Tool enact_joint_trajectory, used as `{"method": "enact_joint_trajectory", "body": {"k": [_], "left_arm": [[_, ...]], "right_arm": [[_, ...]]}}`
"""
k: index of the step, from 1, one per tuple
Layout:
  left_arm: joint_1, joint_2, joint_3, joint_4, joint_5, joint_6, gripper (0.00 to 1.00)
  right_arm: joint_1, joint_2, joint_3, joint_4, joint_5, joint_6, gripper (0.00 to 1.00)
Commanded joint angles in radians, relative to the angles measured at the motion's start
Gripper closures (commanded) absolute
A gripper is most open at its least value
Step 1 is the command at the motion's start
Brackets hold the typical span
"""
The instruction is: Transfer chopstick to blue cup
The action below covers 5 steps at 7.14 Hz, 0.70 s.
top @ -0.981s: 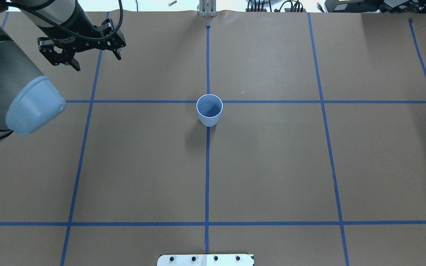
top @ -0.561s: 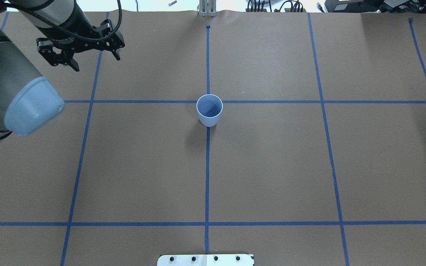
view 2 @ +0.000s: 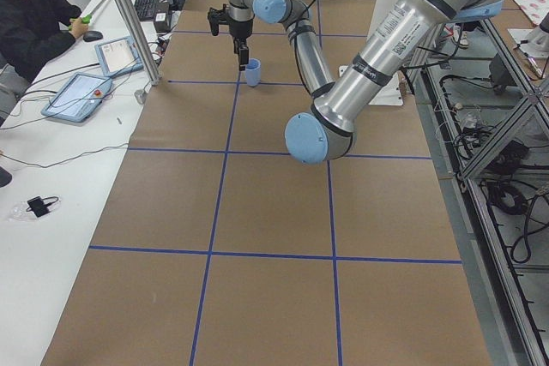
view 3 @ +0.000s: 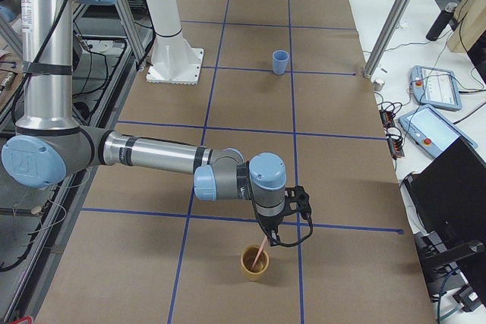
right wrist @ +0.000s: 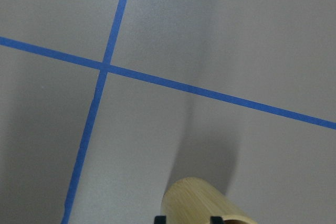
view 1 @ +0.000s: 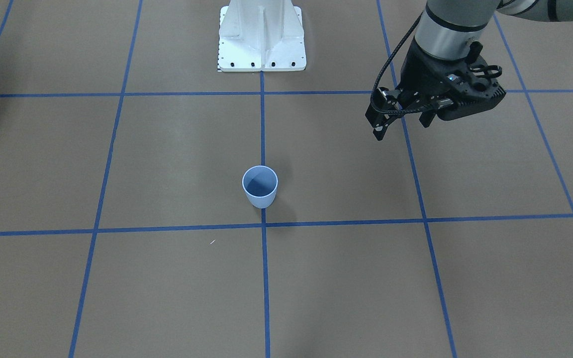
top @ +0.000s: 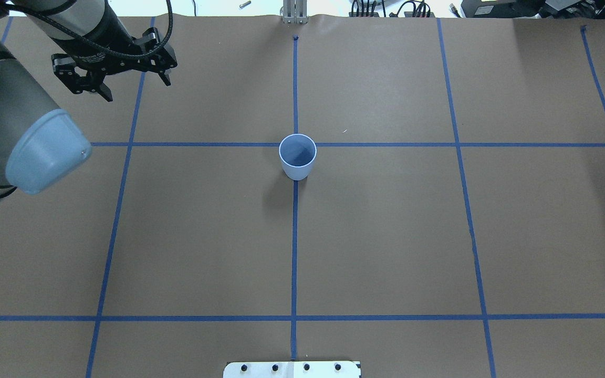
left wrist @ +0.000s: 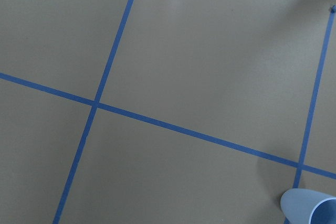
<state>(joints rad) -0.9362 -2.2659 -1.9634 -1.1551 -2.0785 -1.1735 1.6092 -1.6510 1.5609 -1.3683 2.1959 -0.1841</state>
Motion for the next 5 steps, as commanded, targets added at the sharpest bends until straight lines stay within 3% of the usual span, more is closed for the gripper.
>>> {"method": "enact_joint_trajectory", "body": {"k": [1,5], "left_arm": [[-0.001,0.000,0.001,0.000,0.000,0.000,0.02],[-0.001,0.000,0.001,0.002,0.000,0.000,0.02]], "right_arm": [[0.000,0.000,0.004,0.000,-0.001,0.000,0.70],[0.001,-0.006,0.025,0.000,-0.001,0.000,0.88]]}}
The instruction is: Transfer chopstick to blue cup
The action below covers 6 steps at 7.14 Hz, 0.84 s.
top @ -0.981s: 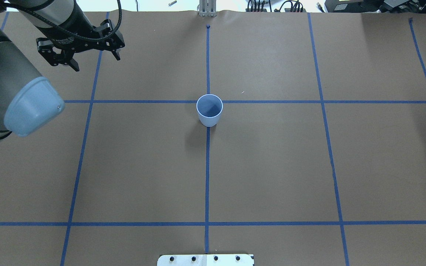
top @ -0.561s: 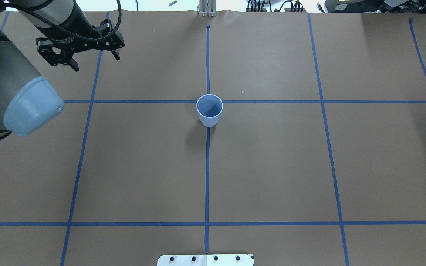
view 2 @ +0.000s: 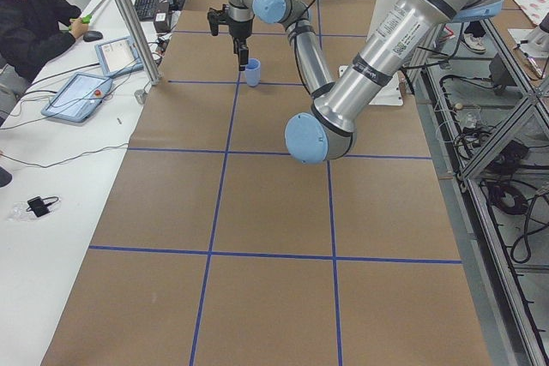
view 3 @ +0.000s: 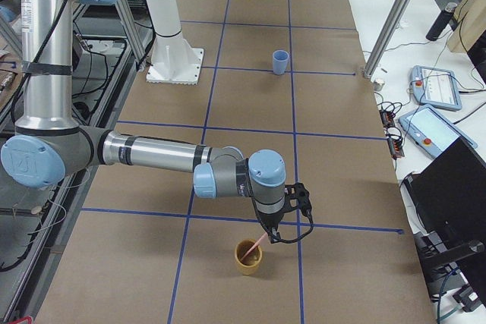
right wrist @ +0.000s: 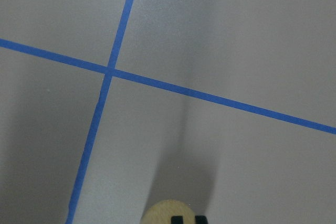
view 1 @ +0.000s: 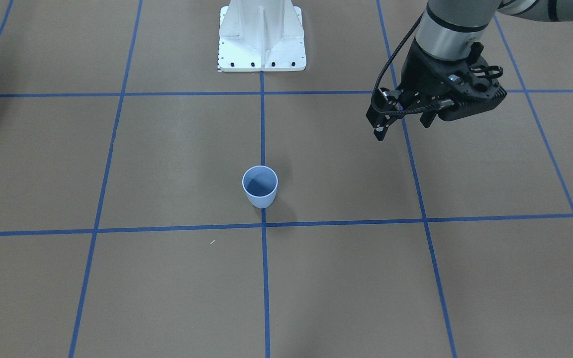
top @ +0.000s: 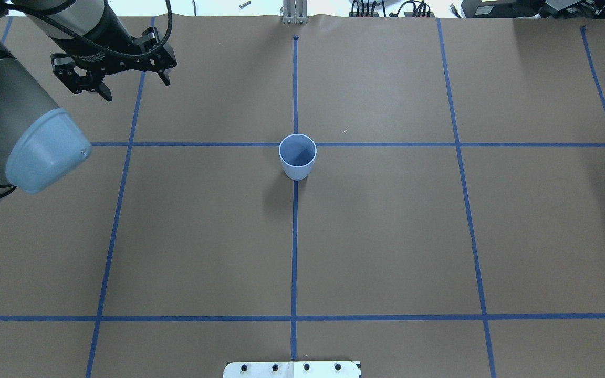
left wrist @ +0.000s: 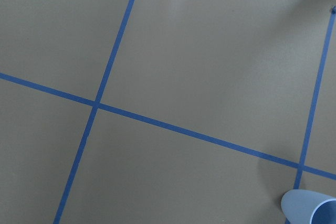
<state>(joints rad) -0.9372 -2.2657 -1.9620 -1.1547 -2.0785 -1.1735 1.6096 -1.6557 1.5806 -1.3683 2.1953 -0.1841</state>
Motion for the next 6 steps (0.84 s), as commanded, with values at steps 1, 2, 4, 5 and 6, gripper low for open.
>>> {"method": "enact_joint_trajectory", "body": {"k": [1,2,4,5,6], "left_arm": [[0.001,0.000,0.000,0.001,0.000,0.000,0.02],[0.002,0.000,0.000,0.001,0.000,0.000,0.01],[0.002,-0.002,0.000,0.001,0.000,0.000,0.02],[0.002,-0.002,-0.002,0.001,0.000,0.000,0.02],[0.002,-0.002,-0.002,0.001,0.000,0.000,0.01]], "right_arm": [[0.015,-0.001,0.006,-0.002,0.003,0.000,0.88],[0.030,-0.001,0.007,-0.003,0.004,0.000,0.88],[0.053,-0.004,0.004,-0.012,-0.002,-0.052,0.92],[0.075,-0.009,0.006,-0.012,-0.008,-0.073,0.96],[0.082,-0.007,0.006,-0.012,-0.015,-0.084,1.00]]}}
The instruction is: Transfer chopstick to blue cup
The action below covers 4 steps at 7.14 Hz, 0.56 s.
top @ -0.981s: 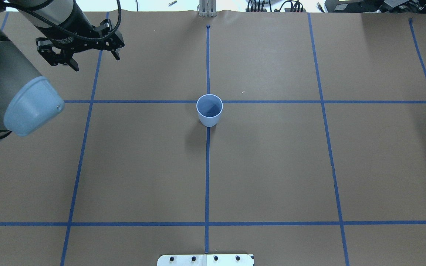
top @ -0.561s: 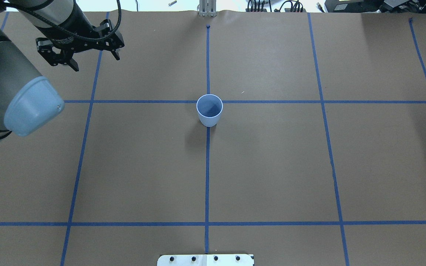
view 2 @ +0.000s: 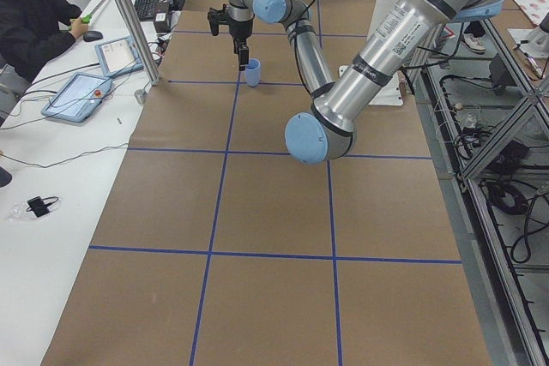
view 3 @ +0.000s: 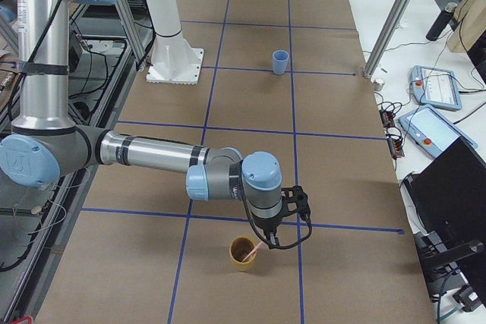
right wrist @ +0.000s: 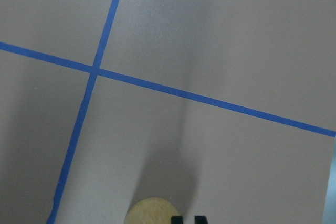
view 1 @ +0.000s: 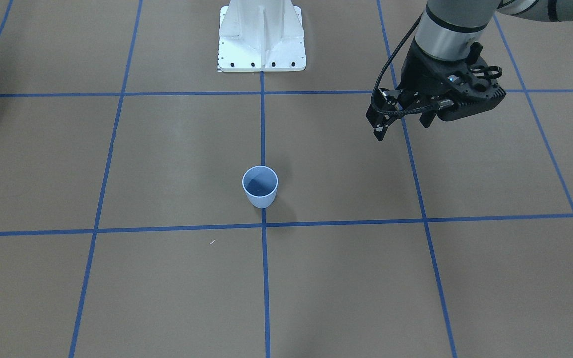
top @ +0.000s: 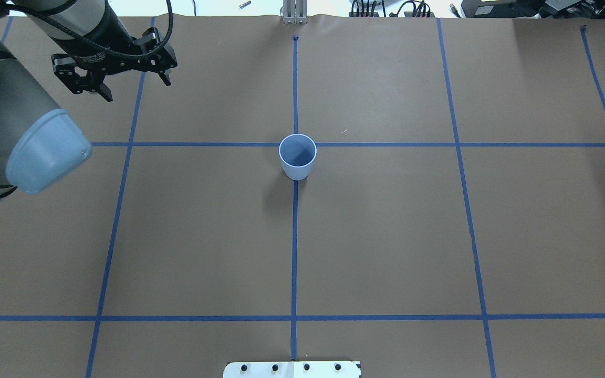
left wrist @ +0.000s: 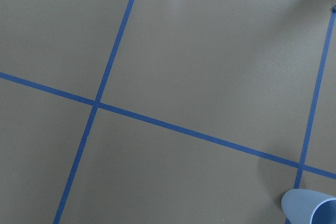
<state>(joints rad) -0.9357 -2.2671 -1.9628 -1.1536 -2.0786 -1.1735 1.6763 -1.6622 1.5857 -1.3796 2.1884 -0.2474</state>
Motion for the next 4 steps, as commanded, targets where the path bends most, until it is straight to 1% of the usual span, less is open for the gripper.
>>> {"method": "enact_joint_trajectory", "body": {"k": [1,2,3,4], "left_arm": [[0.000,0.000,-0.001,0.000,0.000,0.000,0.02],[0.000,0.000,-0.001,0.000,0.000,0.000,0.02],[0.000,0.001,0.001,0.000,0.000,0.000,0.02],[-0.002,0.001,0.002,0.000,0.000,0.000,0.02]], "right_arm": [[0.026,0.005,0.000,-0.001,-0.009,-0.023,1.00],[0.045,0.012,0.008,-0.002,-0.007,-0.024,1.00],[0.057,0.012,0.037,-0.006,-0.006,-0.024,1.00],[0.081,0.030,0.075,-0.042,-0.001,-0.024,1.00]]}}
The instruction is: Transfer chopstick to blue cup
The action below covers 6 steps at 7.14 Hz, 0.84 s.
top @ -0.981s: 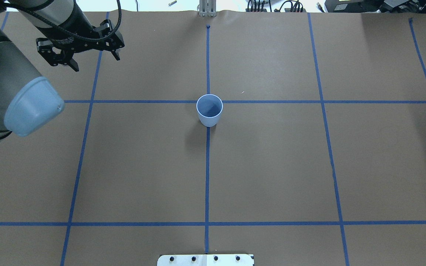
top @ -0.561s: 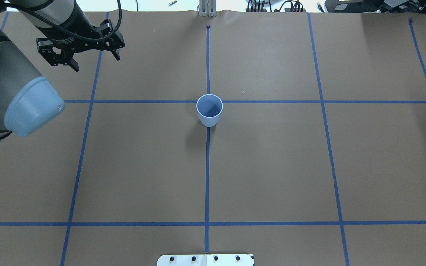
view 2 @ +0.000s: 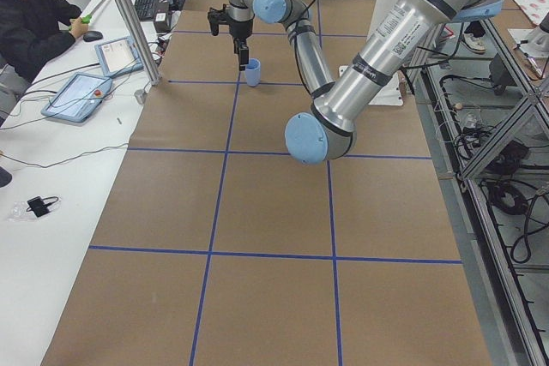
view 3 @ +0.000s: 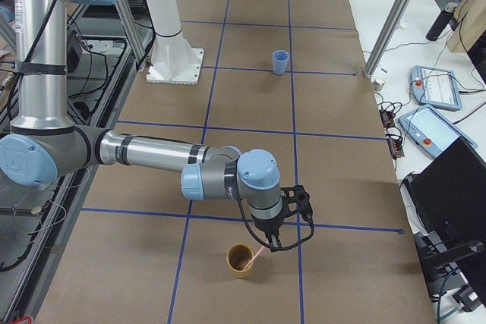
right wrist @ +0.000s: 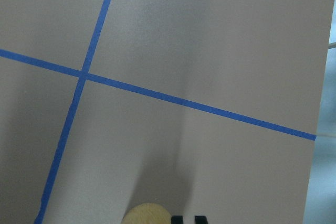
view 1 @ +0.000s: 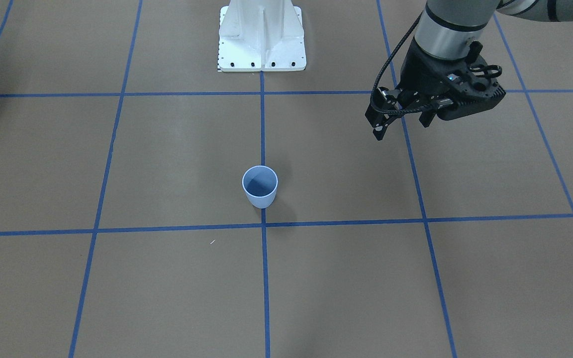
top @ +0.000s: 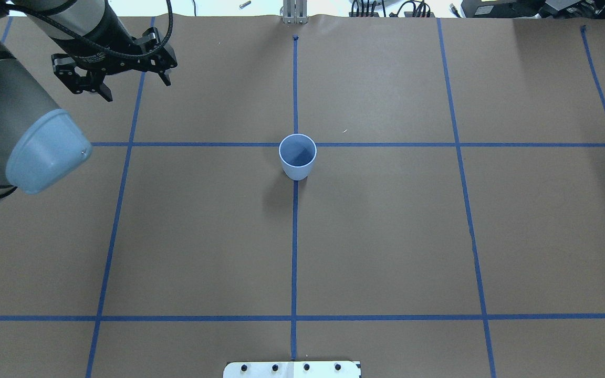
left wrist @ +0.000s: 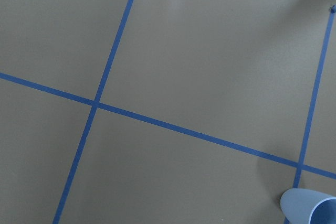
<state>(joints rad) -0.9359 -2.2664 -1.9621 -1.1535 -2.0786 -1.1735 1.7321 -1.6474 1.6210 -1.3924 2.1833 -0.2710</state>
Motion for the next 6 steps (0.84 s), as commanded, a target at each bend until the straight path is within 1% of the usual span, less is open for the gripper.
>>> {"method": "enact_joint_trajectory", "body": {"k": [1,2,3,4,5,6], "left_arm": [[-0.001,0.001,0.002,-0.002,0.000,0.000,0.01],[-0.001,0.001,0.003,-0.002,0.000,0.000,0.01],[-0.001,0.001,0.003,-0.002,0.000,0.000,0.01],[-0.001,0.007,0.003,-0.002,0.000,0.000,0.02],[-0.001,0.014,0.002,-0.005,0.002,0.002,0.02],[-0.007,0.015,0.002,-0.005,0.005,0.002,0.02]], "right_arm": [[0.044,0.044,0.113,-0.148,0.006,-0.001,1.00],[0.062,0.082,0.179,-0.259,0.004,-0.001,1.00],[0.069,0.113,0.204,-0.310,0.004,-0.001,1.00],[0.070,0.150,0.204,-0.324,0.010,0.001,1.00],[0.069,0.232,0.203,-0.403,0.029,0.015,1.00],[0.046,0.355,0.206,-0.538,0.079,0.038,1.00]]}}
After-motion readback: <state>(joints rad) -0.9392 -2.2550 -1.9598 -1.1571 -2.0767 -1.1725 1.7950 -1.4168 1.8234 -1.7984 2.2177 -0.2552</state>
